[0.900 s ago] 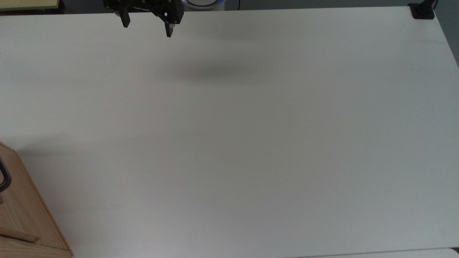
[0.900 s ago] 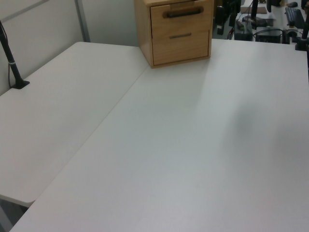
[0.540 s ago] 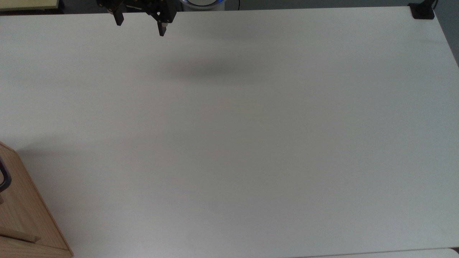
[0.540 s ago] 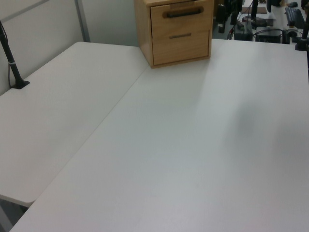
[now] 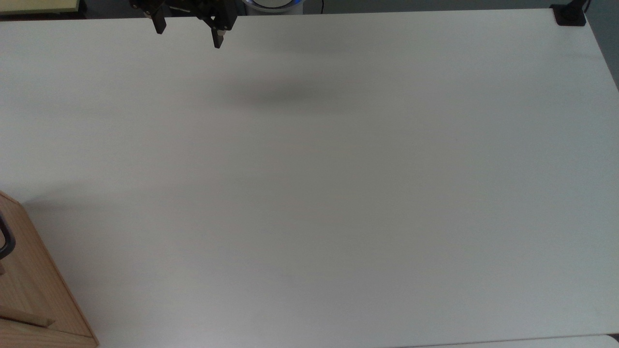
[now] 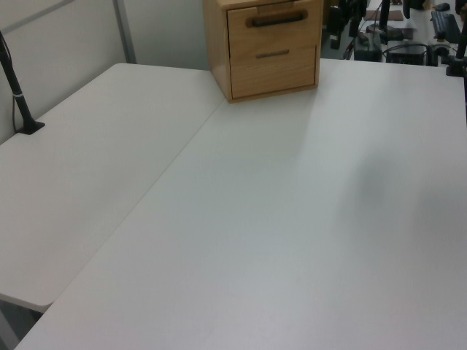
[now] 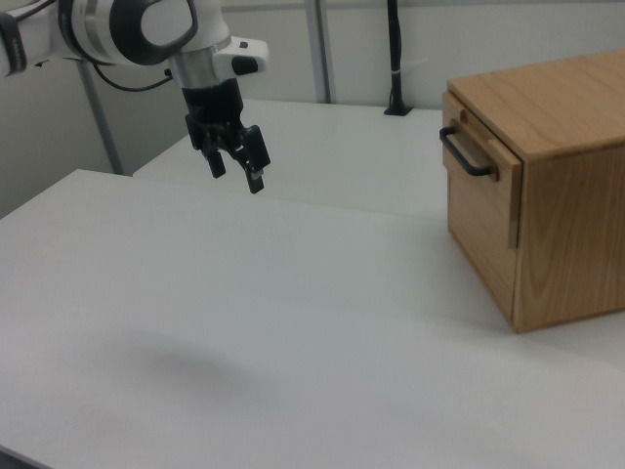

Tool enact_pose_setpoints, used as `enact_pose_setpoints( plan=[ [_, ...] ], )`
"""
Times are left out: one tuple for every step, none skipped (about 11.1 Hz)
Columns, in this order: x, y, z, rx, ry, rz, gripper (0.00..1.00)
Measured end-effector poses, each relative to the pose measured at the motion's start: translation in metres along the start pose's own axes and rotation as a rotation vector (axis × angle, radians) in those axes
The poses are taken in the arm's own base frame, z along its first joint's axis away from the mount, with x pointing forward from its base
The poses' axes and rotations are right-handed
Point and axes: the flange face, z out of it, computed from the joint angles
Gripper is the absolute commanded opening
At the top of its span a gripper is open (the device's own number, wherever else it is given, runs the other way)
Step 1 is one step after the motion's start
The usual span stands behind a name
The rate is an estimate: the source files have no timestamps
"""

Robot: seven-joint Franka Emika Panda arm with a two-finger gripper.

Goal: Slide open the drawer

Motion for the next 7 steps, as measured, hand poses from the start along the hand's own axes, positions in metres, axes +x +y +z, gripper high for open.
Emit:
enact_pose_setpoints(
  plan=[
    [0.0,0.0,0.0,0.0,0.0,0.0,1.0],
    [0.0,0.0,0.0,0.0,0.0,0.0,0.96],
    [0.0,0.0001,0.0001,0.0,0.0,0.002,0.96],
    [0.0002,0.0012,0.0002,0.0,0.0,0.032,0.96],
    [0.0006,0.0023,0.0,0.0,0.002,0.071,0.98],
    [0.0013,0.0024,-0.0004,0.001,0.008,0.094,1.0],
    [0.0027,0.0023,-0.0011,0.003,0.019,0.099,1.0]
  ],
)
